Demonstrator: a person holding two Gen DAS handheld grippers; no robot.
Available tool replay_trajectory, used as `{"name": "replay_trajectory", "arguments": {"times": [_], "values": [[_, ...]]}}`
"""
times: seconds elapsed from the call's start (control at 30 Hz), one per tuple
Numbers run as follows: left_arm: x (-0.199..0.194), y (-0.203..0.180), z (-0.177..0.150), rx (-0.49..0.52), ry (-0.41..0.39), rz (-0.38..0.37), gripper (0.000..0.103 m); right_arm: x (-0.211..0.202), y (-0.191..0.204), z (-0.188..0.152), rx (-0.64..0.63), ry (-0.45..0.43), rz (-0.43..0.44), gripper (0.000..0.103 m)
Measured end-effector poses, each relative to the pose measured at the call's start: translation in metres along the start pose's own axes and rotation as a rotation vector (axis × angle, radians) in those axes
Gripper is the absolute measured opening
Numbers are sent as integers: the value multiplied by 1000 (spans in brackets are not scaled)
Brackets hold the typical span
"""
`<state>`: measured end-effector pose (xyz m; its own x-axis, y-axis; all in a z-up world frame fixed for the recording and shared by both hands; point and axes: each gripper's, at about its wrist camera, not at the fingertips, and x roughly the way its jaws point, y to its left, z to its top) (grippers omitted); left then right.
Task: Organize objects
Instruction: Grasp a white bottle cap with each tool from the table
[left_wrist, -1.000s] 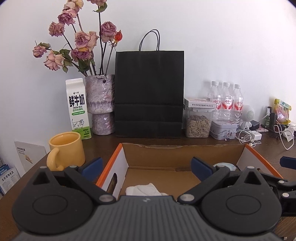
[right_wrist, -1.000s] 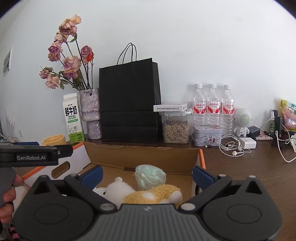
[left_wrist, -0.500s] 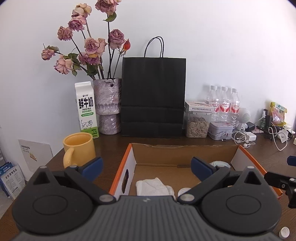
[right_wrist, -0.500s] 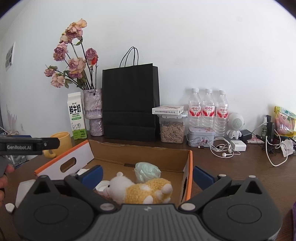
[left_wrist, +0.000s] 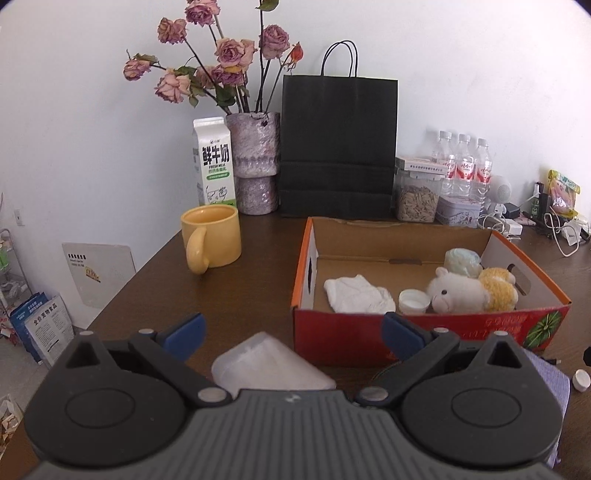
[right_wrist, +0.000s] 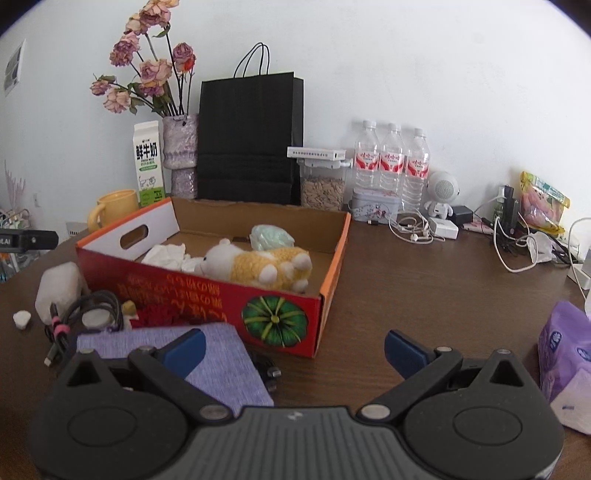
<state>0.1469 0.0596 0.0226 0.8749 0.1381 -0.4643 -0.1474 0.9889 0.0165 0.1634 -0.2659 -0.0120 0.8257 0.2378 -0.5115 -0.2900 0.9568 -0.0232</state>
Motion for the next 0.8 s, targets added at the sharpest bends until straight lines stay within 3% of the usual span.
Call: {"name": "replay_trajectory", "arguments": {"times": [0.43,0.57,0.63,0.7,0.8], "values": [[-23,37,-44,-22,79,42,103,2,-19,-47,38,128,-53,102],[-26,44,-49,-36,87,55,103,12,-24,-49,54,152,-51,85],[-28,47,-51,-40,89,61,103,16,-24,-49,57,156,-46,82],[-28,48,-52,-42,93,63,103,19,-23,-47,60,152,-33,68],[-29,51,-55,-42,102,73,103,21,-22,-45,64,146,-25,55]]}}
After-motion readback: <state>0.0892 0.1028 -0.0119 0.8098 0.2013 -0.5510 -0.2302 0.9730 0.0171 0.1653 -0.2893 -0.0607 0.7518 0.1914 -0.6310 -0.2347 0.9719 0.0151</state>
